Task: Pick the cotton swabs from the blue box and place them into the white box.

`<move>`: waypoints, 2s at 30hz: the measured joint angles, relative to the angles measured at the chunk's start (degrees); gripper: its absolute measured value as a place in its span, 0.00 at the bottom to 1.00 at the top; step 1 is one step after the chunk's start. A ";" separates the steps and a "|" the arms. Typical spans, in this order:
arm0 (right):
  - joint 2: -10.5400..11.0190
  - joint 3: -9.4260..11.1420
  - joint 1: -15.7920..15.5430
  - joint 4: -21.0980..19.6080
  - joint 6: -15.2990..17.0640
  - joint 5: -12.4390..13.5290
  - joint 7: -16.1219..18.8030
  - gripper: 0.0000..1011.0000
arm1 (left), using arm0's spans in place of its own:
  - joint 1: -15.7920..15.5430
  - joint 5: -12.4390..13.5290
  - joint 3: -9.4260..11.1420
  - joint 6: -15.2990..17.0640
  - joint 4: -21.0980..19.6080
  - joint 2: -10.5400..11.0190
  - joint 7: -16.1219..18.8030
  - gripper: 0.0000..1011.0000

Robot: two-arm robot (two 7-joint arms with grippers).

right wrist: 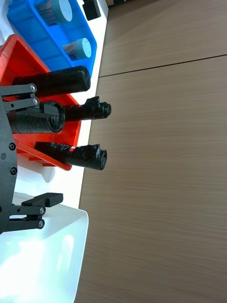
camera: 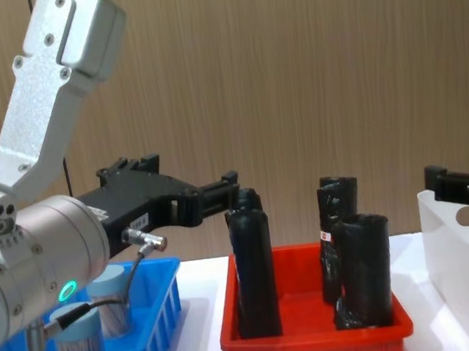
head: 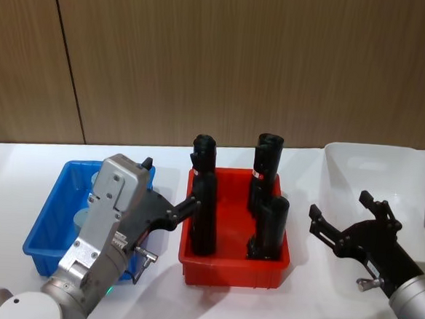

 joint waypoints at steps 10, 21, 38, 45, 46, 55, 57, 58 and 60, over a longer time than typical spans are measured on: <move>0.00 0.00 0.00 0.00 0.00 0.00 0.00 0.99 | 0.00 0.00 0.00 0.00 0.00 0.00 0.00 0.99; 0.00 0.00 0.00 0.00 0.00 0.00 0.00 0.99 | 0.00 0.00 0.00 0.00 0.00 0.00 0.00 0.99; 0.00 0.00 0.00 0.00 0.00 0.00 0.00 0.99 | 1.02 -1.99 -1.54 0.67 0.28 2.00 -0.44 0.99; 0.00 0.00 0.00 0.00 0.00 0.00 0.00 0.99 | 2.12 -4.12 -3.00 1.42 0.27 3.84 0.52 0.99; 0.00 0.00 0.00 0.00 0.00 0.00 0.00 0.99 | 2.22 -4.38 -3.17 1.51 0.27 4.03 0.63 0.99; 0.00 0.00 0.00 0.00 0.00 0.00 0.00 0.99 | 3.07 -7.45 -5.09 3.73 0.82 5.87 1.97 0.99; 0.00 0.00 0.00 0.00 0.00 0.00 0.00 0.99 | 3.13 -7.95 -5.40 4.24 1.08 6.09 2.10 0.99; 0.00 0.00 0.00 0.00 0.00 0.00 0.00 0.99 | 3.13 -8.51 -5.66 4.89 1.38 6.24 2.19 0.99; 0.00 0.00 0.00 0.00 0.00 0.00 0.00 0.99 | 3.10 -9.24 -6.05 5.77 1.94 6.42 2.25 0.99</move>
